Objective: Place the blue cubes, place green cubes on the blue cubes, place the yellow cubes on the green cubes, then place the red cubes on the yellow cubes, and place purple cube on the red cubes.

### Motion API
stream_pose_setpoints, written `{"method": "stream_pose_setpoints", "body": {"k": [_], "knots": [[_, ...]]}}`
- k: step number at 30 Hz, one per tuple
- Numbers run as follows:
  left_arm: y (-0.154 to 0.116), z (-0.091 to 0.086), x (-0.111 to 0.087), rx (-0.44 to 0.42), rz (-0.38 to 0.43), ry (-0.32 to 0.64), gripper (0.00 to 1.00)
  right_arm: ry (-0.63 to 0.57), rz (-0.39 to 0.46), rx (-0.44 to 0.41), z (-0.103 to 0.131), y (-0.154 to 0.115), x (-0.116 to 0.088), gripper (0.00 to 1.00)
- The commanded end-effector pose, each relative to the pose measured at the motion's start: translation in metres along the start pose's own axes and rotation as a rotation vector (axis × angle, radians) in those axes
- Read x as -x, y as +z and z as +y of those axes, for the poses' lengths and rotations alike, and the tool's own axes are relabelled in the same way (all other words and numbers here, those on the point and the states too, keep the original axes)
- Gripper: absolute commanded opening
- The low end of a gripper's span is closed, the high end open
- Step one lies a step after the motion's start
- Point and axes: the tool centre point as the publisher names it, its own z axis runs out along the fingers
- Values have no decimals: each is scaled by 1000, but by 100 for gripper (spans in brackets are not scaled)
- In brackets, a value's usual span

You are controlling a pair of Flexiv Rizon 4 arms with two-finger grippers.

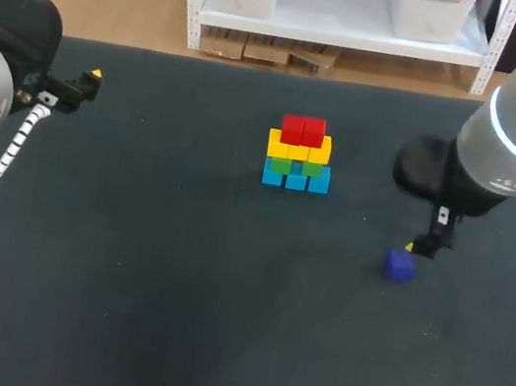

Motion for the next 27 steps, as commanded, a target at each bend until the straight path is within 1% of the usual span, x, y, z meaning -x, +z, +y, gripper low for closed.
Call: {"method": "stream_pose_setpoints", "body": {"k": [1,5,9,12,18,24,27], "knots": [[-1,2,1,-8,4,1,100,-22,25,206,0,16,8,100],[-1,2,1,-8,4,1,100,-51,38,236,11,17,5,100],[-1,2,1,-8,4,1,100,-72,40,250,22,14,2,100],[-1,2,1,-8,4,1,100,-86,47,262,28,16,-1,100],[-1,2,1,-8,4,1,100,-78,54,273,33,25,-7,100],[-1,2,1,-8,4,1,100,-94,65,237,36,39,0,100],[-1,2,1,-8,4,1,100,-107,60,261,40,43,3,100]]}}
